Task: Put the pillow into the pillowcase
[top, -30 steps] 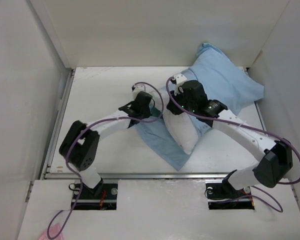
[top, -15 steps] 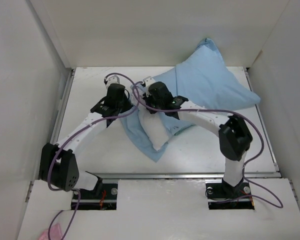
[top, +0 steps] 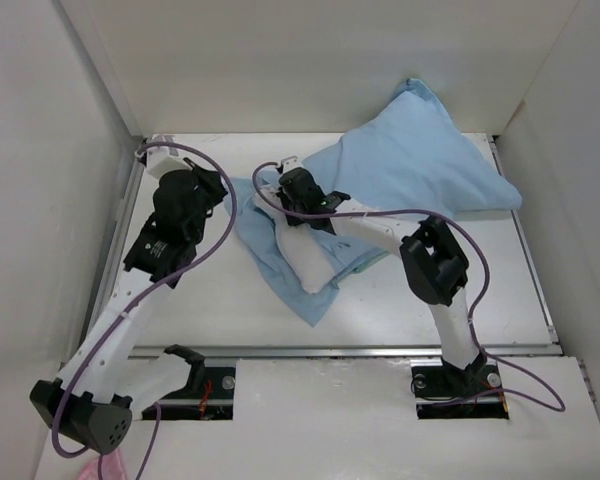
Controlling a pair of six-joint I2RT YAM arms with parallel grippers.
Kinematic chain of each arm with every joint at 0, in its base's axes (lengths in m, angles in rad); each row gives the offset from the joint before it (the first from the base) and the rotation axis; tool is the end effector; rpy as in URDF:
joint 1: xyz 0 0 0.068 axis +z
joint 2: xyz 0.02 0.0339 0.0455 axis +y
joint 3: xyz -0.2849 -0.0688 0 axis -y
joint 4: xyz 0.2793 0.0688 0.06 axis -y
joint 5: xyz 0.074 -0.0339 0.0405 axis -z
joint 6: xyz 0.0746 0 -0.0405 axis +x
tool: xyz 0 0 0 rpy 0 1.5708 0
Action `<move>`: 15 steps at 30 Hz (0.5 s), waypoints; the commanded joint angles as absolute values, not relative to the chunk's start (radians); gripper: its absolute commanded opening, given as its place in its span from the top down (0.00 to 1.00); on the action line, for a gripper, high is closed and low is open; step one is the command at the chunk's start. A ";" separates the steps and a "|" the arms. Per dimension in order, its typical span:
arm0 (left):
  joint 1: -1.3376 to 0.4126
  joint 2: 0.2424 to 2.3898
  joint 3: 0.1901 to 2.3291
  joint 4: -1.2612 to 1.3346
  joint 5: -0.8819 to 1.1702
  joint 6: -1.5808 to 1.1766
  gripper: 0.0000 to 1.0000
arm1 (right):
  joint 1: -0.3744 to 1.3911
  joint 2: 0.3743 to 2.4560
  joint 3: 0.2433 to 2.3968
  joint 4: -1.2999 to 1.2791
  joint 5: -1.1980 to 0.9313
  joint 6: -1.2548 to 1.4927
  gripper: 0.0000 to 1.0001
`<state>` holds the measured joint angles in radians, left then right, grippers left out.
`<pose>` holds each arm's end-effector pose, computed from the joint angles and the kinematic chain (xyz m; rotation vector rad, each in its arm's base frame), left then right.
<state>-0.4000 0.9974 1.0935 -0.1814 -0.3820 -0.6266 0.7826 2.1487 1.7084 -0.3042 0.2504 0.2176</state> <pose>0.2691 -0.0836 0.4272 -0.4761 1.6013 -0.4646 0.4111 0.3828 0.1883 -0.5179 2.2384 0.2289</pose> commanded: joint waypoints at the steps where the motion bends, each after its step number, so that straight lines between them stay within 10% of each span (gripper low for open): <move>1: -0.397 1.060 1.082 -0.186 -0.381 -0.614 1.00 | 0.744 2.171 1.569 -0.591 0.336 0.241 1.00; 4: -0.397 1.150 1.046 -0.186 -0.327 -0.626 0.98 | 0.744 2.067 1.525 -0.516 0.192 0.158 1.00; 7: -0.397 1.233 1.036 -0.198 -0.327 -0.637 0.72 | 0.744 1.996 1.477 -0.470 0.077 0.095 0.99; 15: -0.342 1.302 0.985 -0.167 -0.249 -0.657 0.54 | 0.798 1.777 1.405 -0.354 0.051 -0.187 0.27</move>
<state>-0.3656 1.3308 0.9882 -0.2138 -0.2768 -0.6453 0.7811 1.8305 1.4242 -0.2905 0.0628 -0.0383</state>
